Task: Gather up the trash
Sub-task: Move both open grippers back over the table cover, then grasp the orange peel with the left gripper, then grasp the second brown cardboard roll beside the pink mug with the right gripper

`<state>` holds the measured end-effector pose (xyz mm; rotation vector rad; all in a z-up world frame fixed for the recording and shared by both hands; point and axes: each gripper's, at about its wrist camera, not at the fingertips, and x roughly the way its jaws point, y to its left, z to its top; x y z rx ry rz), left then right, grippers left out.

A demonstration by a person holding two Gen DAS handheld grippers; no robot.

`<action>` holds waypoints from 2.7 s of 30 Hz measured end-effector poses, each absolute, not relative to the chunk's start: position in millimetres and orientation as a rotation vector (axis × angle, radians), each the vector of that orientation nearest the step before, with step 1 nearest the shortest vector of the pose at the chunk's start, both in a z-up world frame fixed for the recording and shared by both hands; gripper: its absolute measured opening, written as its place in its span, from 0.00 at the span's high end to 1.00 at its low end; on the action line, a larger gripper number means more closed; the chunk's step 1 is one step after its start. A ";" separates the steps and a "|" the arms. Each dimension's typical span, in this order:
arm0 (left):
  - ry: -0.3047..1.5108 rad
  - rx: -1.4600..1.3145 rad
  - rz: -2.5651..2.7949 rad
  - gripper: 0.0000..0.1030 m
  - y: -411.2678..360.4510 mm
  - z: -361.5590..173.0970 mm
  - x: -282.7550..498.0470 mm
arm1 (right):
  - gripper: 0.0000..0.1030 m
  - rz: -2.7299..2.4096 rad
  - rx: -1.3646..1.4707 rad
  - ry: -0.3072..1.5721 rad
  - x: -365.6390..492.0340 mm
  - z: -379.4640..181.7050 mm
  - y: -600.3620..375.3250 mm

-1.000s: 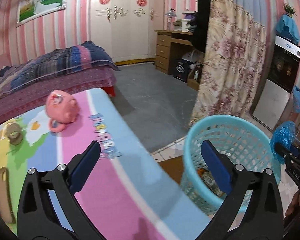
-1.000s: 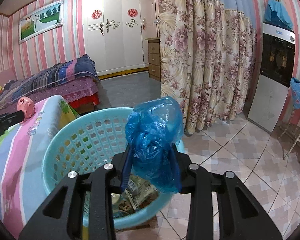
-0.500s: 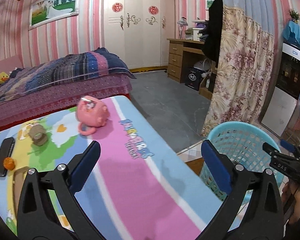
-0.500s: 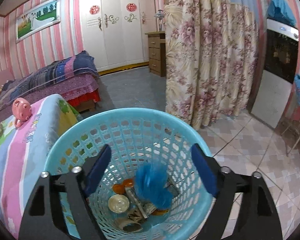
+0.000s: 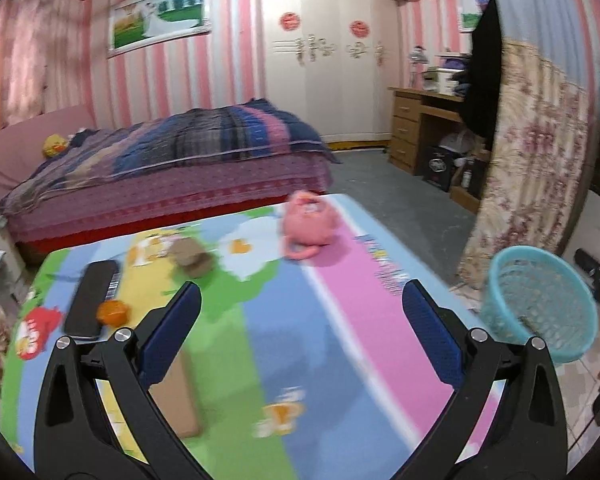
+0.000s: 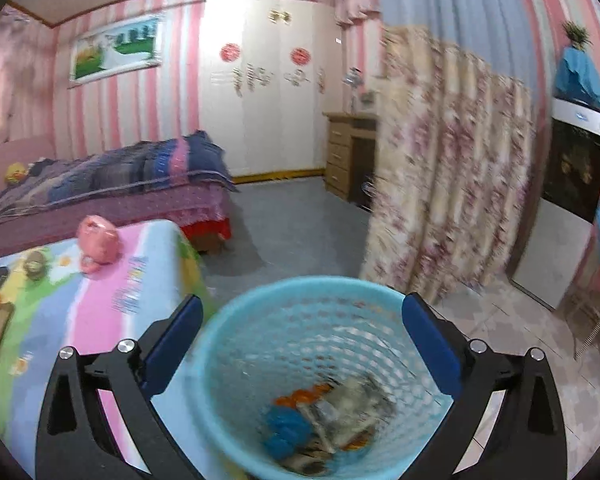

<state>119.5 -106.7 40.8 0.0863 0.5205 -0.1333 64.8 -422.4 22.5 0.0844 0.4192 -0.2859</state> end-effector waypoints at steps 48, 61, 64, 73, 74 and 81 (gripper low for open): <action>0.764 -0.109 0.191 0.19 109.4 -61.5 243.7 | 0.05 0.081 -0.029 0.621 200.1 -24.5 -201.7; 0.795 -0.023 0.147 0.52 89.0 -64.2 250.1 | 0.05 0.072 -0.014 0.638 203.4 -31.3 -203.2; 0.812 -0.037 0.142 0.62 92.1 -67.4 251.9 | 0.05 0.073 -0.008 0.639 203.0 -31.8 -202.8; 0.796 -0.076 0.119 0.78 98.6 -56.2 244.4 | 0.05 0.086 -0.033 0.635 201.4 -33.7 -191.8; 0.792 -0.078 0.118 0.79 99.3 -53.8 243.1 | 0.05 0.092 -0.033 0.635 201.6 -33.5 -190.4; 0.705 -0.076 0.163 0.80 123.9 -18.6 222.4 | 0.05 0.166 -0.066 0.634 214.7 -30.3 -159.8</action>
